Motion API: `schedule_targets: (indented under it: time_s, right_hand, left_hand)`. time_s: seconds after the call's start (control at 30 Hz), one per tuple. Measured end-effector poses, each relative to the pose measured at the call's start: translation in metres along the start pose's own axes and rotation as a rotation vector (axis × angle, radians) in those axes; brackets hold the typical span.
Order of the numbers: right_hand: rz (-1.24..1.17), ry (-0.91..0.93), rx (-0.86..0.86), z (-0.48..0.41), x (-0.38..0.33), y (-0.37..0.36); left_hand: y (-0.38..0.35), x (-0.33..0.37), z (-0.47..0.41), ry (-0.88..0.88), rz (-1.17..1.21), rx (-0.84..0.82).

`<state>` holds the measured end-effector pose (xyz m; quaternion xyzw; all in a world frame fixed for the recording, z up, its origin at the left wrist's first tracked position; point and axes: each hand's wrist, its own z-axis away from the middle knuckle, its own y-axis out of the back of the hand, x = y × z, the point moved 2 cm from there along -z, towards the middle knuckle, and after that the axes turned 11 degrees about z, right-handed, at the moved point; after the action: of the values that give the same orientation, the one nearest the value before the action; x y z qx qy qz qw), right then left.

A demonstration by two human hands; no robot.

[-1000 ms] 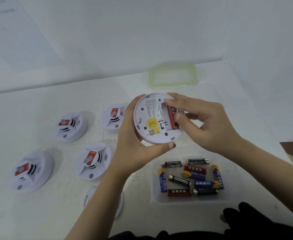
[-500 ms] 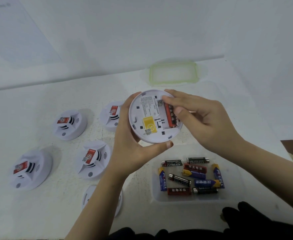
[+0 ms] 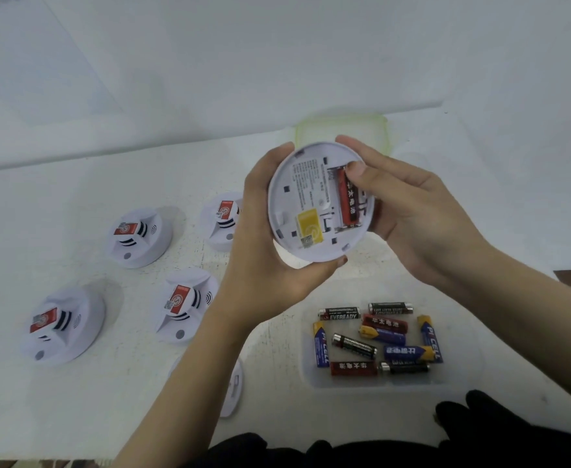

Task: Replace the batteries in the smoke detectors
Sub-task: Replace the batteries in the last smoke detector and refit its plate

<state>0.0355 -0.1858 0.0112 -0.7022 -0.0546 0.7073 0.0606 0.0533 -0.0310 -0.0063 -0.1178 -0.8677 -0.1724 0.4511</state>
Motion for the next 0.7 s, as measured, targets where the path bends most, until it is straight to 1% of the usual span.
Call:
schedule_targets:
  time_s: [0.2,0.3,0.4,0.43,0.5,0.57,0.6,0.67,0.7]
  right_hand:
    - [0.078,0.026,0.048,-0.001,0.006,0.002]
    - [0.158,0.045,-0.002,-0.005,0.006,0.0]
    - [0.286,-0.016,-0.016,-0.024,0.01,0.007]
    - [0.365,-0.036,0.003,-0.033,0.012,0.011]
    - [0.665,-0.045,0.031,-0.052,0.02,0.021]
    - [1.015,-0.058,-0.03,-0.067,0.026,0.028]
    - [1.141,-0.083,-0.08,-0.073,0.029,0.029]
    - [1.289,-0.145,-0.157,-0.08,0.033,0.027]
    - [1.337,-0.168,-0.17,-0.082,0.034,0.025]
  left_hand:
    - [-0.001,-0.004,0.006,0.033,0.007,0.03]
    - [0.002,-0.007,0.006,0.059,0.008,0.059]
    - [0.009,-0.007,0.007,0.086,0.006,0.127]
    - [0.012,-0.006,0.007,0.092,0.001,0.153]
    - [0.019,-0.006,0.008,0.102,-0.002,0.193]
    - [0.027,-0.008,0.01,0.112,-0.012,0.23]
    - [0.03,-0.009,0.011,0.121,-0.018,0.246]
    - [0.034,-0.011,0.014,0.138,-0.024,0.269]
    - [0.035,-0.011,0.015,0.145,-0.026,0.277]
